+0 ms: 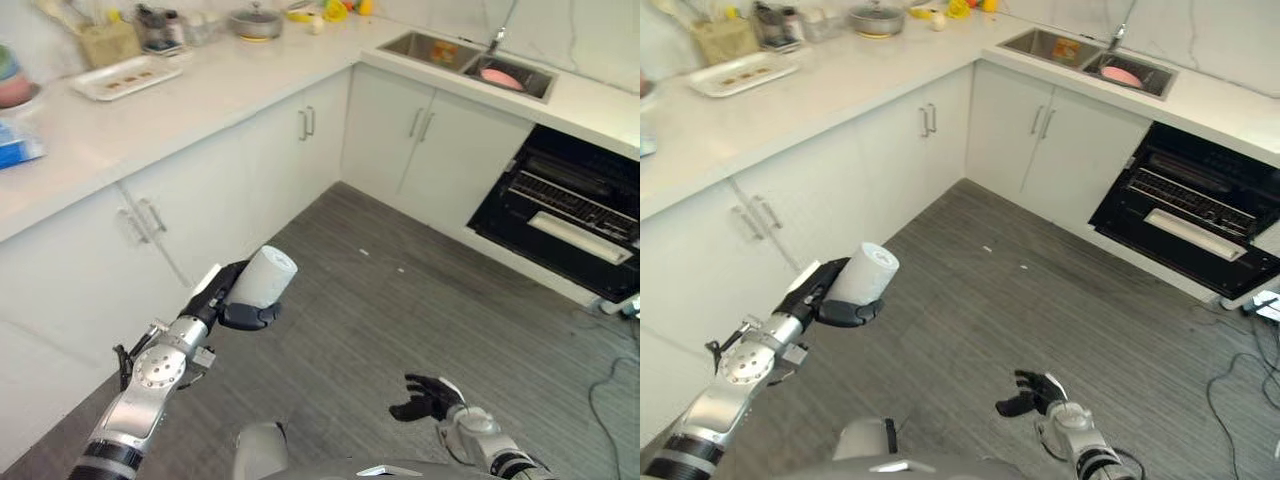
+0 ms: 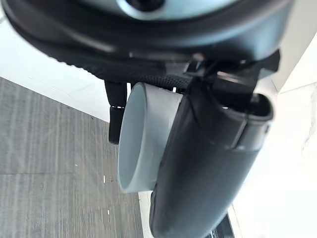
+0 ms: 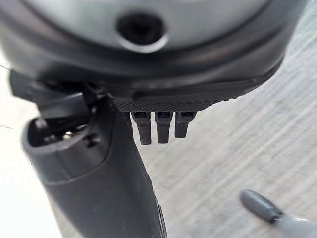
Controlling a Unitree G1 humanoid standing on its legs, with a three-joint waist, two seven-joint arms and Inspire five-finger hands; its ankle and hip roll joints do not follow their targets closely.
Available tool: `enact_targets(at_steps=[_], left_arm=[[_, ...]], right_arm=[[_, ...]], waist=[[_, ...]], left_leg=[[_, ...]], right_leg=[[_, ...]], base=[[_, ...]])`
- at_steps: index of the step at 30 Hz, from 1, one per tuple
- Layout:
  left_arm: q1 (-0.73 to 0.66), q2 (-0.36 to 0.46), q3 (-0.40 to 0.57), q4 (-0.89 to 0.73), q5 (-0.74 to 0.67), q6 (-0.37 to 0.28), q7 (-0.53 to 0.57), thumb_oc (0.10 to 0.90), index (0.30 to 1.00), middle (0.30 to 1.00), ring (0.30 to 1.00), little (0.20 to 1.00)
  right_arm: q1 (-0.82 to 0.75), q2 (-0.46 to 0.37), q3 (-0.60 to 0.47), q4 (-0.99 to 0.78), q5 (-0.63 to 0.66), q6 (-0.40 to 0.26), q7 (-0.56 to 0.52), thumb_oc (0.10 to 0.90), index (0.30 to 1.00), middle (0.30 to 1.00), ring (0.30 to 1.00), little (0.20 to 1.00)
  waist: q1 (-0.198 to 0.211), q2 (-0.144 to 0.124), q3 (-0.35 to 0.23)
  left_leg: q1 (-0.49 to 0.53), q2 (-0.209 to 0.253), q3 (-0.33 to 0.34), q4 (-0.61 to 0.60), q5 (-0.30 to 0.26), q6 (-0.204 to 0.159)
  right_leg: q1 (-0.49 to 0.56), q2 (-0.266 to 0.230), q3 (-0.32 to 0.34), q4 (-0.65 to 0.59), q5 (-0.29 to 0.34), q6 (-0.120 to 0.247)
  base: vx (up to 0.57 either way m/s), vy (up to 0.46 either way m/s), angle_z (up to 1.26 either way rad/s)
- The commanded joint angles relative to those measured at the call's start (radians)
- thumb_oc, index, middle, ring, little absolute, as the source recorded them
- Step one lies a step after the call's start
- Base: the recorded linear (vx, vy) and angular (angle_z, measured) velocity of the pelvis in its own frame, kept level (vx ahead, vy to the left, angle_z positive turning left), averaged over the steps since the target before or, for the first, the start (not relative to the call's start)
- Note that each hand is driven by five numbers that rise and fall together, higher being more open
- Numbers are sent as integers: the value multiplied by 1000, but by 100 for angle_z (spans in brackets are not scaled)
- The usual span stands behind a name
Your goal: Place the dishes in the dishwasher.
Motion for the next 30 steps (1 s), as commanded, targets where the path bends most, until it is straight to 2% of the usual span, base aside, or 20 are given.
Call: enact_targets(at_steps=[1,2,3,4,6,7,8,9,10,12,13,16,18,19,21,23,25,26,27,30], left_arm=[[-46,34,48,-182,-9,-105,46,400,300,300,300,300],[-49,39,47,-172,12,-111,41,400,300,300,300,300],[-50,38,46,-172,12,-112,41,400,300,300,300,300],[-44,30,50,-158,17,-113,39,400,300,300,300,300],[-44,30,51,-158,17,-114,39,400,300,300,300,300],[-39,34,54,-154,27,-105,35,400,300,300,300,300],[-39,33,59,-161,31,-103,32,400,300,300,300,300],[-37,27,62,-167,39,-106,34,400,300,300,300,300],[-39,16,64,-180,44,-118,31,400,300,300,300,300],[-42,14,60,-182,51,-124,29,400,300,300,300,300],[-59,14,74,-187,61,-123,31,400,300,300,300,300],[-73,16,78,-183,62,-124,31,400,300,300,300,300],[-131,-6,84,-165,69,-128,37,400,300,300,300,300],[-149,-27,71,-146,68,-135,34,400,300,300,300,300],[-151,-29,67,-142,69,-137,35,400,300,300,300,300],[-186,-51,25,-112,78,-131,31,400,300,300,300,300],[-199,-59,9,-100,78,-128,34,400,300,300,300,300],[-203,-55,-2,-99,70,-121,26,400,300,300,300,300],[-190,-41,8,-100,57,-118,33,400,300,300,300,300],[-186,-39,12,-101,50,-114,40,400,300,300,300,300]], right_arm=[[-82,-49,-6,-188,20,-122,23,800,900,900,900,900],[-74,-54,-21,-250,6,-139,20,800,900,900,900,900],[-74,-54,-22,-252,6,-138,20,800,900,900,900,900],[-72,-34,-33,-263,0,-140,22,800,900,900,900,900],[-72,-34,-33,-264,-1,-139,21,800,900,900,900,900],[-80,-15,-31,-268,-13,-128,35,800,900,900,900,900],[-83,-9,-30,-263,-25,-126,39,800,900,900,900,900],[-81,-7,-29,-264,-39,-128,39,800,900,900,900,900],[-68,-15,-45,-289,-40,-144,37,800,900,900,900,900],[-63,-21,-54,-297,-29,-149,36,800,900,900,900,900],[-66,-28,-59,-312,-29,-153,31,800,900,900,900,900],[-69,-25,-54,-321,-35,-154,26,800,900,900,900,900],[-77,-31,-36,-378,-61,-149,35,800,900,900,900,900],[-66,-47,-34,-410,-72,-147,44,800,900,900,900,900],[-60,-49,-36,-416,-72,-145,45,800,900,900,900,900],[-33,-79,-63,-461,-82,-150,35,800,900,900,900,900],[-30,-83,-72,-459,-78,-152,25,800,900,900,900,900],[-18,-93,-69,-468,-78,-158,11,800,900,900,900,900],[-24,-112,-59,-487,-85,-159,9,800,900,900,900,900],[-29,-125,-51,-500,-98,-156,6,800,900,900,900,900]], waist=[[24,34,-9],[13,50,-7],[14,51,-8],[-1,60,-10],[2,58,-12],[-23,89,-7],[-29,99,-12],[-35,105,-17],[-50,106,-24],[-59,107,-27],[-47,90,-36],[-34,90,-44],[-9,77,-49],[-11,64,-59],[-7,66,-58],[-40,60,-81],[-52,64,-81],[-47,67,-81],[-27,64,-65],[-7,49,-49]], left_leg=[[77,-5,-127,-131,202,-79],[117,-22,-118,-118,185,-64],[114,-23,-117,-118,187,-62],[164,-71,-56,-90,130,-1],[160,-74,-52,-91,133,3],[225,-101,-12,-108,102,51],[264,-112,19,-144,96,61],[295,-128,33,-172,88,68],[352,-156,56,-214,69,59],[379,-160,47,-220,47,44],[402,-164,86,-228,35,27],[408,-143,111,-246,39,3],[442,-139,180,-219,-7,-19],[463,-158,183,-184,-63,-21],[462,-158,185,-174,-72,-19],[487,-150,152,-36,-98,-50],[475,-120,137,71,-66,-80],[418,-50,131,293,60,-147],[329,-34,88,515,173,-198],[229,-8,59,592,127,-182]], right_leg=[[-35,-8,-68,86,-39,91],[-62,-45,-82,270,-57,127],[-69,-47,-81,276,-57,128],[-148,-177,-138,508,120,198],[-157,-181,-133,513,123,201],[-239,-249,-190,741,239,240],[-269,-276,-242,787,259,255],[-285,-299,-293,780,257,264],[-305,-308,-394,624,214,253],[-309,-279,-395,517,197,265],[-317,-310,-502,257,201,265],[-286,-271,-566,79,214,251],[-337,-312,-674,-53,206,237],[-329,-313,-657,-56,197,227],[-327,-315,-654,-55,197,229],[-282,-256,-594,-53,229,216],[-269,-218,-564,-52,225,198],[-220,-155,-555,-56,196,149],[-171,-107,-521,-61,140,92],[-148,-78,-494,-63,96,58]], base=[[624,615,-108],[392,488,-129],[557,735,-171],[256,389,-167],[255,415,-101],[412,609,-35],[561,744,1],[594,480,-31],[440,299,-59],[414,97,-52],[383,-17,-7],[214,-41,-7],[471,15,-32],[409,57,-50],[377,50,-61],[770,45,-20],[467,-78,18],[551,-196,1],[531,-205,-19],[304,-30,-90]])
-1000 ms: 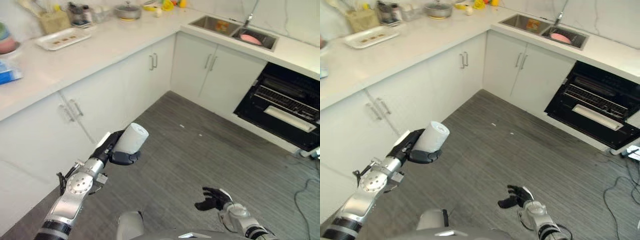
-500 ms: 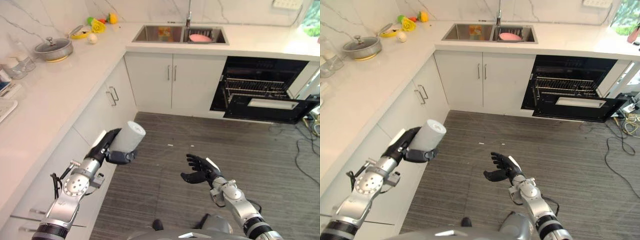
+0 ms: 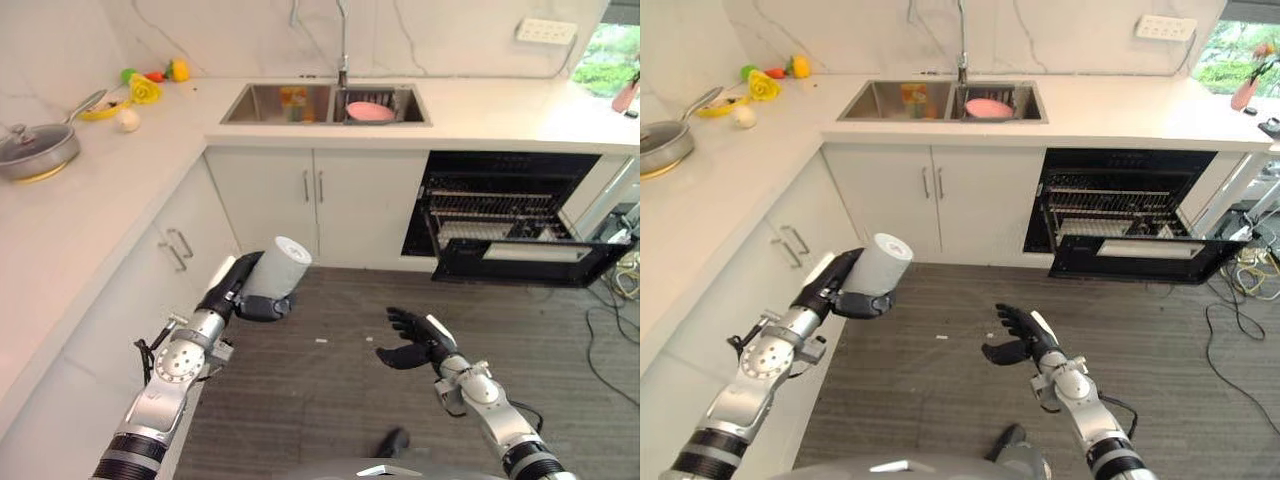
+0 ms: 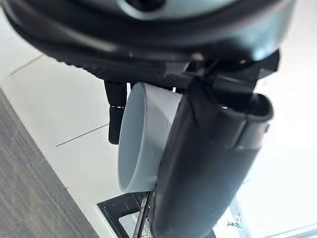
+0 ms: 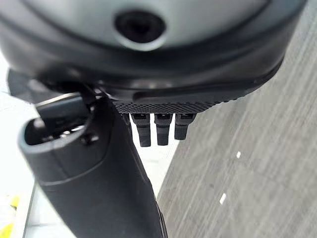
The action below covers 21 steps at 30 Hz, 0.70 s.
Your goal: Place the dishes in the dishwasher.
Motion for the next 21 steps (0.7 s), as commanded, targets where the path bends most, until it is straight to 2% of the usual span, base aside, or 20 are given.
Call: enact_targets(at_steps=[1,2,3,4,5,6,7,8,9,10,11,13,14,15,16,17,18,19,20,21], left_arm=[[-98,69,21,-101,-14,-85,36,400,300,300,300,300],[-75,59,29,-110,-16,-84,35,400,300,300,300,300],[-59,57,35,-112,-19,-89,35,400,300,300,300,300],[-58,57,36,-113,-19,-89,35,400,300,300,300,300],[-45,58,42,-111,-19,-93,40,400,300,300,300,300],[-31,54,49,-111,-22,-99,42,400,300,300,300,300],[-7,50,63,-104,-19,-109,48,400,300,300,300,300],[-6,50,63,-104,-19,-109,48,400,300,300,300,300],[6,49,69,-103,-17,-116,54,400,300,300,300,300],[9,54,69,-106,-14,-119,58,400,300,300,300,300],[12,55,71,-110,-16,-121,56,400,300,300,300,300],[21,47,68,-110,-14,-120,53,400,300,300,300,300],[22,46,67,-109,-14,-120,53,400,300,300,300,300],[15,43,57,-101,-14,-123,53,400,300,300,300,300],[6,47,49,-113,-20,-124,40,400,300,300,300,300],[-2,54,43,-120,-27,-125,33,400,300,300,300,300],[-3,55,43,-119,-27,-125,33,400,300,300,300,300],[-22,68,35,-121,-43,-130,32,400,300,300,300,300],[-23,68,34,-120,-43,-131,32,400,300,300,300,300],[-29,69,30,-117,-47,-130,35,400,300,300,300,300]], right_arm=[[-94,-30,-18,-124,-25,-92,-28,800,900,900,900,900],[-109,-26,-10,-112,-25,-99,-32,800,900,900,900,900],[-125,-28,-1,-116,-27,-101,-29,800,900,900,900,900],[-125,-28,-1,-115,-27,-101,-29,800,900,900,900,900],[-139,-34,9,-122,-39,-105,-27,800,900,900,900,900],[-147,-39,20,-125,-55,-110,-29,800,900,900,900,900],[-160,-46,26,-133,-94,-127,-43,800,900,900,900,900],[-160,-46,27,-133,-94,-127,-43,800,900,900,900,900],[-162,-51,24,-146,-114,-138,-58,800,900,900,900,900],[-164,-53,21,-151,-117,-141,-62,800,900,900,900,900],[-167,-57,15,-166,-119,-142,-60,800,900,900,900,900],[-163,-56,11,-177,-127,-142,-56,800,900,900,900,900],[-161,-57,10,-178,-128,-141,-56,800,900,900,900,900],[-160,-57,9,-174,-134,-141,-57,800,900,900,900,900],[-155,-48,-4,-176,-133,-136,-47,800,900,900,900,900],[-156,-42,-11,-176,-126,-132,-43,800,900,900,900,900],[-156,-42,-11,-177,-126,-132,-42,800,900,900,900,900],[-165,-18,-23,-182,-95,-131,-33,800,900,900,900,900],[-166,-18,-23,-182,-95,-131,-32,800,900,900,900,900],[-170,-13,-25,-183,-93,-131,-29,800,900,900,900,900]], waist=[[14,-48,8],[37,-46,8],[52,-53,6],[54,-53,6],[68,-53,13],[76,-53,13],[89,-43,21],[90,-44,22],[94,-32,33],[91,-26,34],[92,-19,35],[91,1,16],[92,1,16],[90,7,8],[76,14,-9],[74,16,-9],[76,14,-8],[63,20,1],[65,18,2],[61,21,7]], left_leg=[[-74,-20,-3,-121,94,71],[-100,-25,6,-266,30,111],[-124,-34,4,-324,1,131],[-123,-35,7,-326,1,131],[-158,-42,-32,-394,-19,140],[-148,-50,-53,-474,-21,146],[-145,-52,-104,-588,17,140],[-142,-53,-103,-592,19,140],[-172,-52,-112,-664,109,136],[-187,-44,-113,-682,126,125],[-182,-41,-82,-712,154,130],[-132,-48,-66,-779,150,148],[-127,-49,-64,-784,152,148],[-106,-72,-68,-788,147,152],[-65,-95,-39,-812,128,173],[-54,-104,-23,-811,120,186],[-53,-106,-21,-811,119,188],[-27,-120,8,-803,90,222],[-27,-123,11,-803,89,224],[-5,-128,31,-806,73,239]], right_leg=[[107,61,-21,-160,-92,130],[119,69,9,-162,-117,150],[127,61,43,-162,-126,157],[126,60,46,-162,-125,157],[134,61,72,-162,-132,161],[141,61,101,-162,-131,166],[164,68,142,-162,-141,168],[165,67,142,-162,-141,168],[179,66,152,-162,-135,165],[200,71,171,-162,-154,169],[199,69,159,-157,-146,168],[202,66,166,-140,-160,182],[202,64,168,-137,-162,183],[203,47,169,-112,-163,191],[198,16,159,-47,-167,209],[188,-6,158,13,-176,219],[184,-11,161,23,-181,220],[131,-67,156,178,-175,248],[126,-72,159,188,-179,250],[101,-107,138,250,-142,271]], base=[[404,163,-127],[400,222,-70],[289,191,-72],[189,154,-78],[178,146,-95],[342,302,-94],[250,221,-90],[228,353,-97],[180,260,-99],[187,372,-84],[171,259,-59],[115,266,-42],[137,280,-44],[205,361,-35],[253,472,-27],[183,329,-24],[175,339,-30],[124,233,-31],[185,318,-39],[111,167,-36]])
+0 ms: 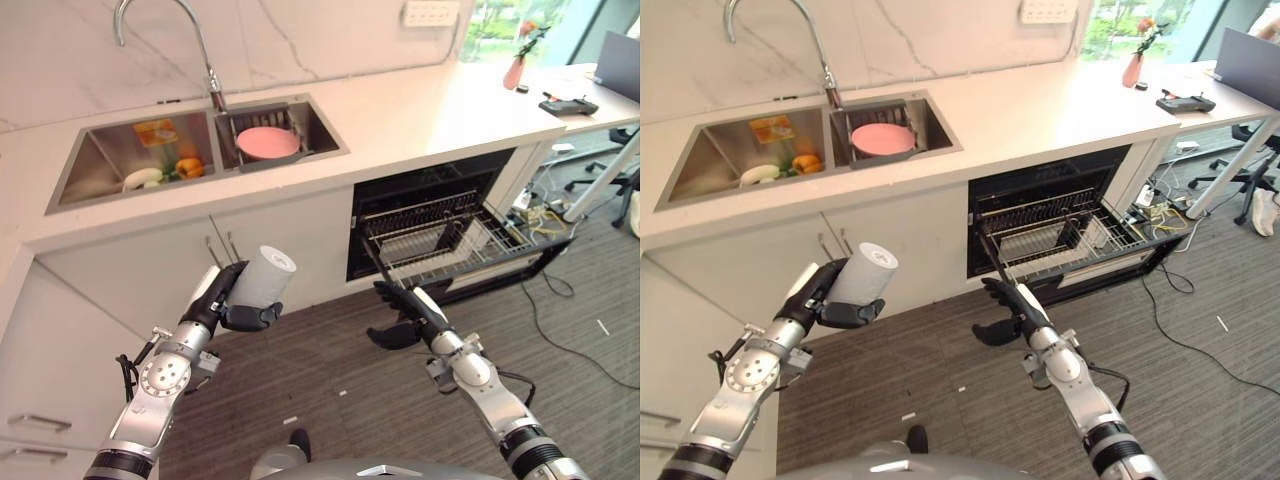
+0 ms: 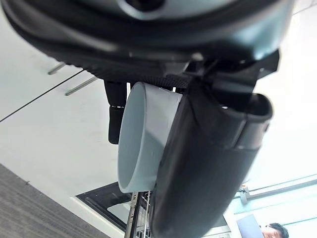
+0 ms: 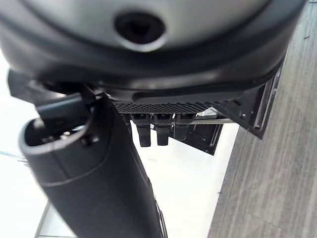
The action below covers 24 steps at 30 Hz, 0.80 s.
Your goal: Place the dishes in the dishwasher.
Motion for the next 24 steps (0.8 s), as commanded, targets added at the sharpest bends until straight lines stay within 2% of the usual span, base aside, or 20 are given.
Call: enact_targets(at_steps=[1,2,5,6,10,11,13,14,17,18,20,22,23,24], left_arm=[[-86,34,-9,-102,-44,-124,16,400,300,300,300,300],[-83,33,-5,-110,-48,-121,15,400,300,300,300,300],[-83,37,3,-116,-58,-123,14,400,300,300,300,300],[-96,39,10,-115,-63,-124,20,400,300,300,300,300],[-112,43,22,-113,-59,-125,23,400,300,300,300,300],[-124,39,32,-111,-52,-124,25,400,300,300,300,300],[-132,33,39,-104,-48,-126,30,400,300,300,300,300],[-140,30,38,-95,-38,-128,34,400,300,300,300,300],[-156,21,35,-80,-30,-129,46,400,300,300,300,300],[-162,15,34,-64,-39,-129,60,400,300,300,300,300],[-165,15,35,-57,-38,-128,64,400,300,300,300,300],[-170,17,39,-52,-49,-127,72,400,300,300,300,300],[-172,15,43,-48,-59,-129,77,400,300,300,300,300],[-175,9,45,-40,-71,-131,80,400,300,300,300,300]], right_arm=[[-102,-34,-65,-82,24,-90,-6,800,900,900,900,900],[-105,-22,-82,-92,41,-90,-13,800,900,900,900,900],[-98,-1,-104,-117,91,-92,-17,800,900,900,900,900],[-94,24,-115,-137,145,-95,-11,800,900,900,900,900],[-79,45,-116,-162,193,-88,9,800,900,900,900,900],[-67,51,-108,-187,199,-81,26,800,900,900,900,900],[-55,46,-99,-218,212,-76,48,800,900,900,900,900],[-42,39,-101,-240,221,-74,61,800,900,900,900,900],[-32,34,-105,-257,237,-77,65,800,900,900,900,900],[-31,28,-112,-271,269,-81,68,800,900,900,900,900],[-35,26,-112,-276,293,-84,70,800,900,900,900,900],[-45,23,-106,-273,340,-91,67,800,900,900,900,900],[-42,23,-100,-274,364,-92,71,800,900,900,900,900],[-30,21,-86,-266,412,-85,84,800,900,900,900,900]], waist=[[4,4,-64],[5,4,-68],[2,13,-84],[-8,21,-85],[-8,23,-83],[-9,24,-85],[-9,11,-87],[-13,-9,-97],[-24,-21,-107],[-39,-25,-110],[-41,-23,-111],[-39,-19,-102],[-34,-25,-91],[-24,-35,-72]], left_leg=[[-36,2,13,92,-118,-62],[-10,-9,15,76,-144,-62],[5,0,23,51,-149,-70],[16,10,20,52,-159,-75],[34,18,29,58,-177,-84],[55,21,43,54,-188,-87],[76,14,57,55,-205,-92],[93,2,53,59,-225,-95],[112,11,40,63,-245,-105],[128,41,24,93,-259,-121],[125,61,18,134,-260,-131],[72,124,4,286,-230,-168],[35,146,-2,383,-191,-186],[-38,185,-4,554,-137,-220]], right_leg=[[-114,-47,-79,190,-30,23],[-120,-70,-102,143,-20,32],[-129,-66,-125,41,12,25],[-167,-99,-121,-25,61,40],[-182,-124,-124,-116,115,56],[-194,-141,-149,-155,134,63],[-177,-138,-175,-179,154,68],[-164,-135,-186,-175,180,76],[-164,-114,-164,-168,163,71],[-175,-82,-134,-144,139,59],[-176,-60,-126,-133,117,45],[-163,-1,-118,-129,59,-2],[-148,19,-111,-132,40,-20],[-111,57,-118,-155,4,-60]], base=[[237,199,-41],[199,104,-47],[194,1,-44],[151,-28,-12],[189,-53,-5],[234,-74,-6],[362,-131,-7],[414,-185,-7],[330,-181,1],[227,-157,-15],[229,-204,2],[212,-314,-9],[221,-417,-32],[148,-316,-29]])
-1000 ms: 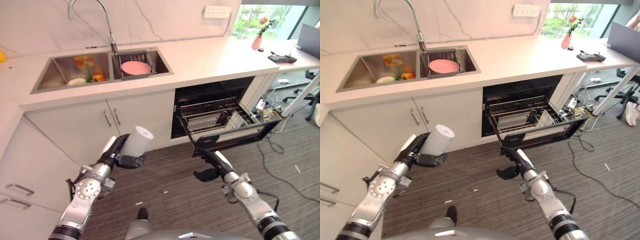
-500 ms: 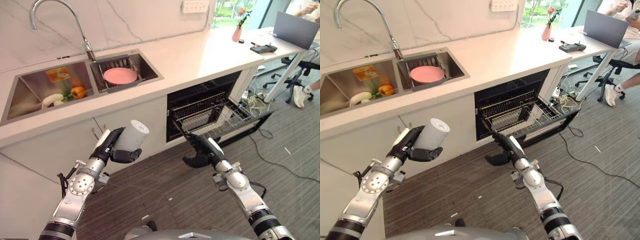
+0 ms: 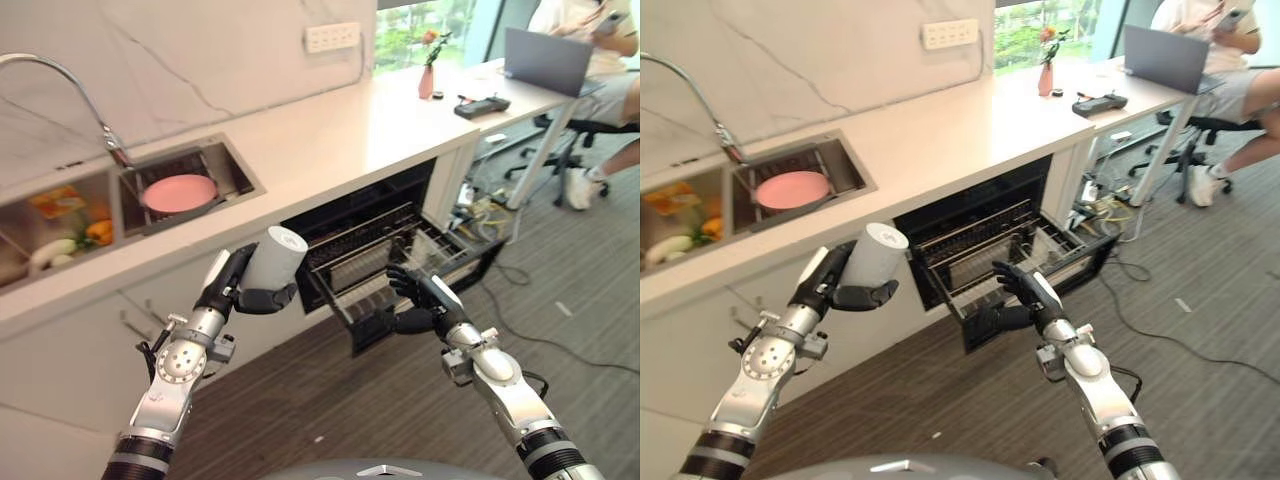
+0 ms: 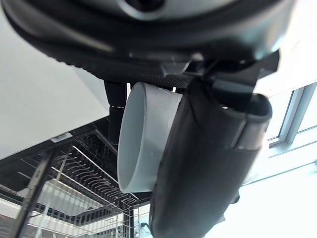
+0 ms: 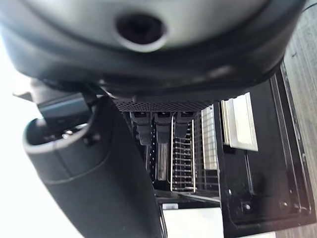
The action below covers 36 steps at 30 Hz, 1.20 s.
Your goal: Place the dishes in the dishwasher.
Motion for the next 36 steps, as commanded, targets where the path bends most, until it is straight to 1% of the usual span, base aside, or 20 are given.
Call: enact_targets(at_steps=[1,3,5,6,7,9,10,11,14,15,19,21,22,24,26,27,28,29,31,36], left_arm=[[-97,78,35,-52,-61,-103,51,400,300,300,300,300],[-100,69,33,-51,-72,-104,51,400,300,300,300,300],[-94,64,34,-57,-77,-101,43,400,300,300,300,300],[-79,62,34,-63,-74,-103,38,400,300,300,300,300],[-77,61,34,-64,-75,-103,38,400,300,300,300,300],[-66,63,41,-60,-71,-105,38,400,300,300,300,300],[-56,67,43,-64,-70,-109,38,400,300,300,300,300],[-56,67,43,-64,-70,-109,38,400,300,300,300,300],[-52,77,34,-72,-47,-100,35,400,300,300,300,300],[-53,78,31,-76,-50,-102,24,400,300,300,300,300],[-53,92,16,-77,-37,-107,5,400,300,300,300,300],[-56,101,13,-76,-31,-106,-3,400,300,300,300,300],[-67,106,5,-76,-33,-100,-3,400,300,300,300,300],[-67,110,0,-76,-36,-97,-4,400,300,300,300,300],[-68,109,-8,-77,-38,-90,-7,400,300,300,300,300],[-68,104,-10,-77,-45,-88,-6,400,300,300,300,300],[-69,104,-10,-78,-45,-88,-6,400,300,300,300,300],[-86,101,-23,-86,-53,-89,-12,400,300,300,300,300],[-97,98,-28,-78,-54,-88,-9,400,300,300,300,300],[-106,80,-27,-69,-62,-92,-14,400,300,300,300,300]], right_arm=[[-85,56,-10,-140,128,-97,23,800,900,900,900,900],[-73,52,0,-136,148,-86,36,800,900,900,900,900],[-63,53,11,-129,172,-80,49,800,900,900,900,900],[-65,55,22,-115,195,-76,57,800,900,900,900,900],[-65,55,23,-114,196,-77,58,800,900,900,900,900],[-67,52,39,-97,194,-75,64,800,900,900,900,900],[-66,53,45,-78,197,-76,67,800,900,900,900,900],[-66,53,45,-78,197,-76,67,800,900,900,900,900],[-60,55,29,-78,187,-77,65,800,900,900,900,900],[-53,54,25,-84,180,-72,69,800,900,900,900,900],[-39,70,17,-92,171,-57,82,800,900,900,900,900],[-30,86,17,-89,164,-46,96,800,900,900,900,900],[-18,141,19,-81,282,-23,114,800,900,900,900,900],[-16,162,24,-84,333,-12,120,800,900,900,900,900],[-5,180,32,-120,378,2,127,800,900,900,900,900],[-7,178,40,-146,402,8,127,800,900,900,900,900],[-7,177,39,-147,403,8,126,800,900,900,900,900],[-3,162,35,-167,385,3,125,800,900,900,900,900],[8,160,34,-178,392,6,133,800,900,900,900,900],[9,143,24,-207,399,2,144,800,900,900,900,900]], waist=[[37,-20,2],[40,-29,21],[40,-35,16],[48,-35,12],[48,-36,11],[61,-33,8],[66,-23,10],[65,-22,11],[51,6,5],[44,21,-10],[37,22,-18],[37,18,-16],[32,15,-11],[32,10,-8],[26,9,3],[29,0,-9],[28,2,-6],[29,-12,-7],[30,-22,-9],[42,-32,-58]], left_leg=[[-113,-17,-36,360,-58,-23],[-170,11,-14,402,-36,-33],[-183,-1,-1,306,-72,-13],[-197,14,-7,187,-73,-16],[-192,11,-4,177,-68,-16],[-191,23,-46,18,-23,-26],[-201,52,-88,-79,54,-44],[-198,53,-89,-87,60,-46],[-172,80,-11,-165,107,-57],[-145,47,-11,-174,81,-46],[-112,-32,2,-184,40,-5],[-96,-79,12,-182,8,36],[-82,-117,23,-185,-14,74],[-69,-142,23,-195,-22,93],[-58,-161,31,-209,-14,122],[-45,-175,10,-220,-44,112],[-54,-171,23,-218,-27,117],[-75,-176,-9,-210,-16,106],[-69,-178,-8,-208,-17,104],[-60,-146,-3,-213,-15,78]], right_leg=[[-1,27,9,-1,-93,10],[25,49,-2,-24,-116,-9],[37,60,4,-49,-119,-4],[45,57,16,-63,-126,7],[45,55,17,-63,-126,7],[54,61,38,-64,-143,18],[73,65,53,-59,-154,23],[74,66,51,-58,-155,22],[93,62,34,-47,-162,38],[90,38,40,-39,-142,55],[82,-50,51,28,-121,87],[51,-109,72,131,-123,105],[13,-163,92,260,-101,130],[-17,-194,116,340,-75,147],[-71,-195,157,416,-42,136],[-59,-166,166,308,-87,135],[-58,-163,147,293,-70,118],[-51,-126,167,151,-59,112],[-56,-128,176,140,-14,124],[31,-65,138,-21,-28,108]], base=[[105,-280,-22],[108,-110,-16],[199,63,-4],[149,131,-1],[153,163,-6],[184,196,-12],[178,188,-21],[177,267,-40],[90,247,-15],[98,336,8],[87,386,1],[84,466,-11],[68,399,-11],[35,315,-8],[50,201,-16],[69,0,-9],[100,-77,-1],[-28,-83,4],[76,-85,28],[117,-133,10]])
